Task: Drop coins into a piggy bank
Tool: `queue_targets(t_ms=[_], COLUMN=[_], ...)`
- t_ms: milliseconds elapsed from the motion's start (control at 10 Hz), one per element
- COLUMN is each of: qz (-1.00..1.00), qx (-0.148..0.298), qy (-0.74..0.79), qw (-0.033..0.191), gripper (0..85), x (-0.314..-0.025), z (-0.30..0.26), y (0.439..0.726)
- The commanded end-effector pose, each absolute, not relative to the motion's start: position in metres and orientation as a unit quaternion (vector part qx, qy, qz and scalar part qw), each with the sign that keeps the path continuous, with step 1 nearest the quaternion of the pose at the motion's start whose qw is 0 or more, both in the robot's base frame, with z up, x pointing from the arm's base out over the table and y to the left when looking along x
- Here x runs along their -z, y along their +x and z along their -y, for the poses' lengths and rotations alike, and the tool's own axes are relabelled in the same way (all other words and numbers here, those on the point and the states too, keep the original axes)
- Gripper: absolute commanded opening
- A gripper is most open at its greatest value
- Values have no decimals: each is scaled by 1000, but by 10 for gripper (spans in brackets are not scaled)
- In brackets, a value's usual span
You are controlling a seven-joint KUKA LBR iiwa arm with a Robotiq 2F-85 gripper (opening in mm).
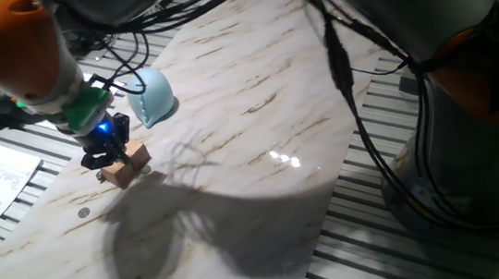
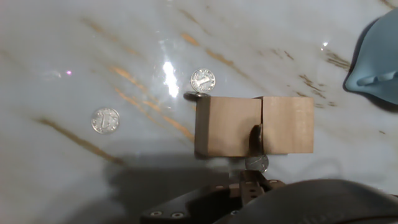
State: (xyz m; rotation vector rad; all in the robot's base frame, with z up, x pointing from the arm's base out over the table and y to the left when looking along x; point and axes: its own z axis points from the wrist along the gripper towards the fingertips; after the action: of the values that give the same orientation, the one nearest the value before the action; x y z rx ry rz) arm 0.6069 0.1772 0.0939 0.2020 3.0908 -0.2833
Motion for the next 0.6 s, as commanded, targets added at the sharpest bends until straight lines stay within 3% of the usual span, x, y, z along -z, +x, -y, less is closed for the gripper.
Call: queue_targets(t_ms=[0,500], qz=[-993,-990], qx=[94,114], qy=[64,87], qw=[13,-9], gripper=[0,0], x=[-94,-103], z=[-177,-179], y=[607,617])
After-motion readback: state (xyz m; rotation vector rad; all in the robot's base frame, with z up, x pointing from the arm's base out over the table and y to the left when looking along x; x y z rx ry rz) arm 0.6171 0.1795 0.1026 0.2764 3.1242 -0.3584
